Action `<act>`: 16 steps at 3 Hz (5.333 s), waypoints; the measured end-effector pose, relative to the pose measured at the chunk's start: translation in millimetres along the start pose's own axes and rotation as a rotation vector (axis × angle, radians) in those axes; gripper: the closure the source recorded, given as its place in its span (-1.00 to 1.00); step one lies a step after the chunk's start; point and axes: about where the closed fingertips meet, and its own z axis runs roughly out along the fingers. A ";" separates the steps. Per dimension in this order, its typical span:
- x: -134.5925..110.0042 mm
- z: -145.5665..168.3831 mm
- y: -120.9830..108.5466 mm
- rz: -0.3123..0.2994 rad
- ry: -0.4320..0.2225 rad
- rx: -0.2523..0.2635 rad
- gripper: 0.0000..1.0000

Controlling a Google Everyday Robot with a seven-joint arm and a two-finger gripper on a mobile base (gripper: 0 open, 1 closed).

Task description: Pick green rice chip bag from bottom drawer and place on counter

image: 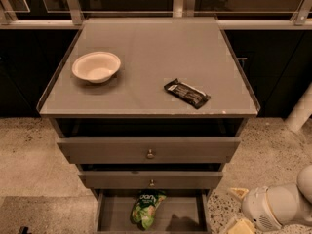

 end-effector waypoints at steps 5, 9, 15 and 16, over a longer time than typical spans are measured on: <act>-9.6 110.0 -30.0 -0.047 -0.164 -0.045 -1.00; 8.5 213.8 -55.7 0.025 -0.269 -0.013 -1.00; 27.8 364.3 -85.8 0.024 -0.293 -0.020 -1.00; 3.5 412.6 -103.2 -0.026 -0.299 -0.006 -1.00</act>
Offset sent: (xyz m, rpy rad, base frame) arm 0.0058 -0.0025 -0.0174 0.0511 -0.0006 -0.0385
